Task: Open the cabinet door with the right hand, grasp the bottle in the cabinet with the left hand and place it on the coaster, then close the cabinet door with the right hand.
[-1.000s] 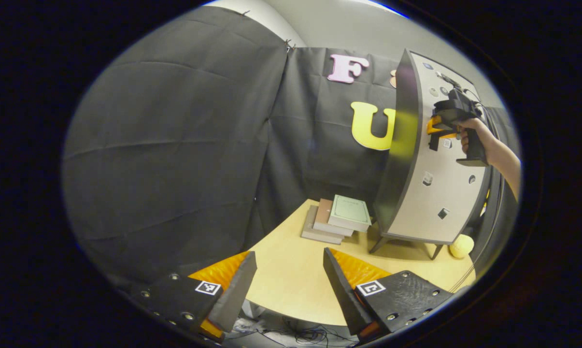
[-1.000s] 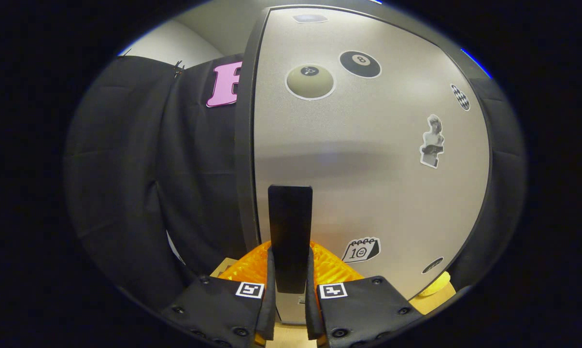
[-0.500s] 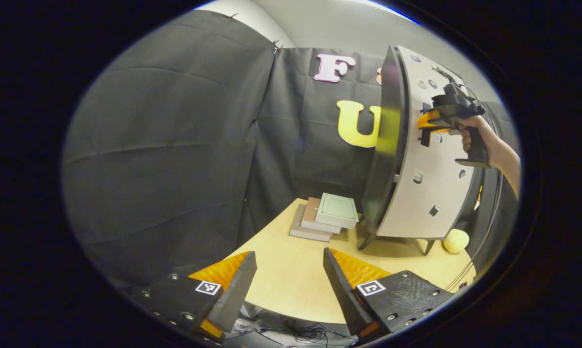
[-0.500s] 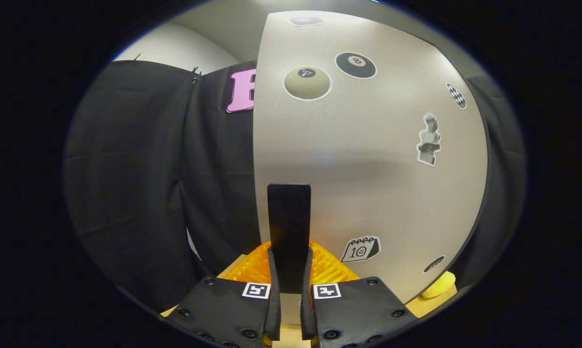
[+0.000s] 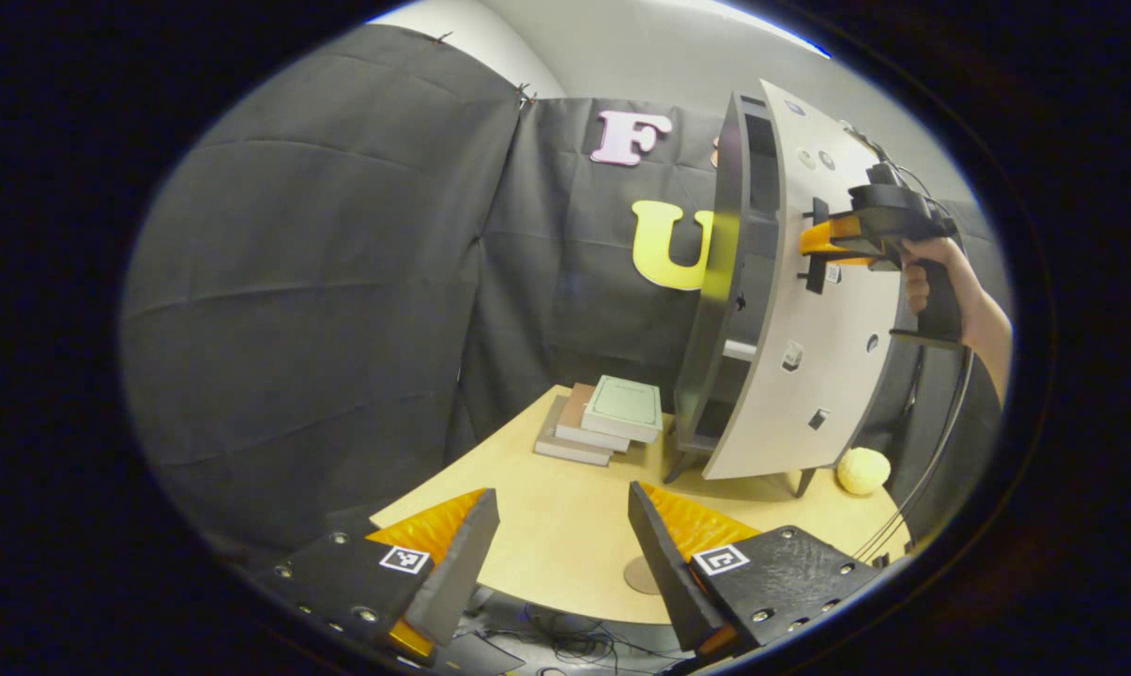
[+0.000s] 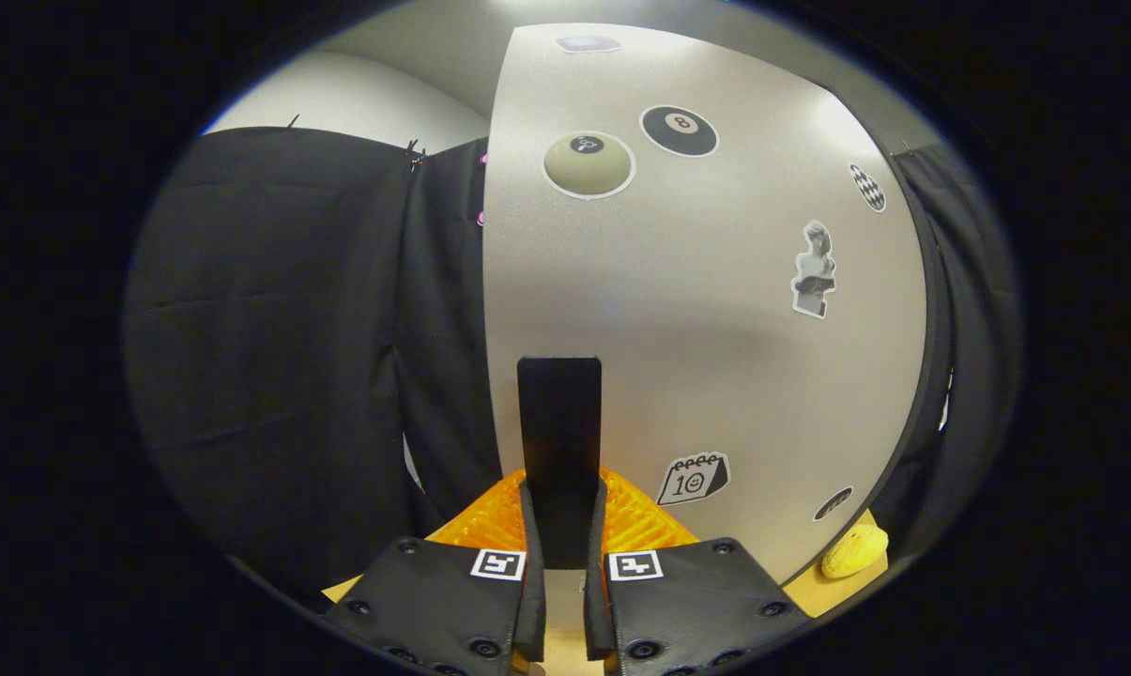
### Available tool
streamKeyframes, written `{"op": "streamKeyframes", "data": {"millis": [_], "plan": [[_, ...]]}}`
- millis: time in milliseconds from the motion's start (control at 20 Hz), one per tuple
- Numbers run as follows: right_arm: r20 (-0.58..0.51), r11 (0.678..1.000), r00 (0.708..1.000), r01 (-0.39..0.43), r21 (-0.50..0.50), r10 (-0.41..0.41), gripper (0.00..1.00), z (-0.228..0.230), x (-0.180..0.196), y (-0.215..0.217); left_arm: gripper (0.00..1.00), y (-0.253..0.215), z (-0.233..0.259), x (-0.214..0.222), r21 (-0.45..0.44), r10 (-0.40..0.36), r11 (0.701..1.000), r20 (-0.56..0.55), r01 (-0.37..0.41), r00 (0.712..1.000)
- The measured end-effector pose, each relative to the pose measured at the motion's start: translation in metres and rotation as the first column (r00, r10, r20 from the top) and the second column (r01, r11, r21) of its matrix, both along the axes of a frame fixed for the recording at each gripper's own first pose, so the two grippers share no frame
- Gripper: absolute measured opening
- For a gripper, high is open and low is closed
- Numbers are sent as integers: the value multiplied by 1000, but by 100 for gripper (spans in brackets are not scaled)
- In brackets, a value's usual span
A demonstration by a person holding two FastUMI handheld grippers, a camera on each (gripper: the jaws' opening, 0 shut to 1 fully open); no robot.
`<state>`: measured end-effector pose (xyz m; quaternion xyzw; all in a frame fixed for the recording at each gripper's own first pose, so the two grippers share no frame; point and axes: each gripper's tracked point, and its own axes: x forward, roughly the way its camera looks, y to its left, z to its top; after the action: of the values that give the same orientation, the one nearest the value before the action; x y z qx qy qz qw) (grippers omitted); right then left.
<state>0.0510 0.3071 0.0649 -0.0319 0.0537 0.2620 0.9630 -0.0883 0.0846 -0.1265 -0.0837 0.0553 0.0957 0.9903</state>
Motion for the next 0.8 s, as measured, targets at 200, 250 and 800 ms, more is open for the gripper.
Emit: {"op": "streamKeyframes", "data": {"millis": [200, 250, 800], "plan": [[15, 1000, 1000, -22, 4, 22, 18, 1, -15, -9, 84, -12, 7, 6, 29, -27, 999, 6, 27, 1000], [18, 1000, 1000, -26, 6, 26, 18, 2, -21, -11, 84, -16, 10, 9, 39, -38, 999, 10, 38, 999], [19, 997, 999, -50, 55, 49, 18, 0, -37, -37, 84, -68, 30, 39, 106, -200, 975, 21, 197, 979]]}}
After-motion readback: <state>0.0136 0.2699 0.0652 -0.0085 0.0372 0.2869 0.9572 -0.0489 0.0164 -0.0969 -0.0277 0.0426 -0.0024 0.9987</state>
